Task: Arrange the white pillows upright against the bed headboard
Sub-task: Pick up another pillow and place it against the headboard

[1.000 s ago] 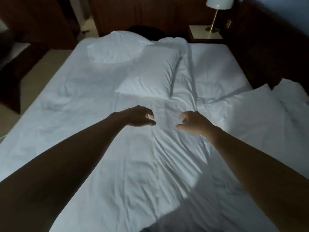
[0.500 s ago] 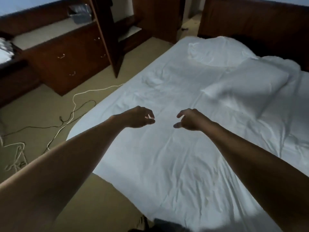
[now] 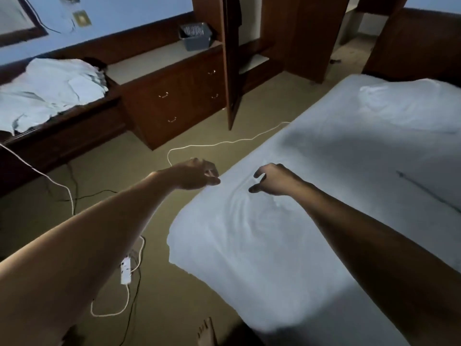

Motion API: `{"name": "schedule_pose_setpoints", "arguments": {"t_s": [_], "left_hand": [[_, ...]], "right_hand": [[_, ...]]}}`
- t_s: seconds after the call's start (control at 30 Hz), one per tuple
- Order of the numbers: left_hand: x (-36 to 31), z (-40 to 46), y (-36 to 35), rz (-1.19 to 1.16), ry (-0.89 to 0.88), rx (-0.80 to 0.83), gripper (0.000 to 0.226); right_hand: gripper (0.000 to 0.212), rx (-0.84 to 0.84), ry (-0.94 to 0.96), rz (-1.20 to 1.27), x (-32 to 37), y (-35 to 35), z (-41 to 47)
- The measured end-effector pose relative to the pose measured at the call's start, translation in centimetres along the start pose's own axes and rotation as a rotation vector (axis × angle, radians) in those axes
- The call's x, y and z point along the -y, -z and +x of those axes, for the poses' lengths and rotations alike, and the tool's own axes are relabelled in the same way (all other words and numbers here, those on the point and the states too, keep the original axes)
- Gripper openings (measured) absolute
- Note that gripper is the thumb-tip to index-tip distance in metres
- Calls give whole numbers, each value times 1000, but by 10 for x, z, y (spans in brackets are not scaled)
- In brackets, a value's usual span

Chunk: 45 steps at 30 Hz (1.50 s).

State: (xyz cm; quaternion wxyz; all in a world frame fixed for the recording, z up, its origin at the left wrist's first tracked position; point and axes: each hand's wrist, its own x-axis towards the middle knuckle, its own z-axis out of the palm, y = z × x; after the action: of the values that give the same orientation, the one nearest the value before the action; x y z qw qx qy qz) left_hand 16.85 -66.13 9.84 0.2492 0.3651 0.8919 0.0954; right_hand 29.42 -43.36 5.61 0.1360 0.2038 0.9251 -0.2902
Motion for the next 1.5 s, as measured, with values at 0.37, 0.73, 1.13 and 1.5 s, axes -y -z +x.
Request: {"name": "schedule_pose_setpoints", "arguments": {"t_s": [0.37, 0.73, 1.13, 1.5], "left_hand": [[158, 103, 96, 147, -151, 85, 41], [218, 311, 184, 225, -345, 248, 37], [126, 526, 252, 336, -757, 447, 41], [-8, 654, 242, 587, -1165, 641, 50]], "right_hand": [[64, -6, 9, -24, 143, -23, 172], [32, -106, -197, 34, 170, -11, 368], [61, -383, -719, 276, 113, 99, 427], [66, -560, -1195, 503, 59, 132, 435]]}}
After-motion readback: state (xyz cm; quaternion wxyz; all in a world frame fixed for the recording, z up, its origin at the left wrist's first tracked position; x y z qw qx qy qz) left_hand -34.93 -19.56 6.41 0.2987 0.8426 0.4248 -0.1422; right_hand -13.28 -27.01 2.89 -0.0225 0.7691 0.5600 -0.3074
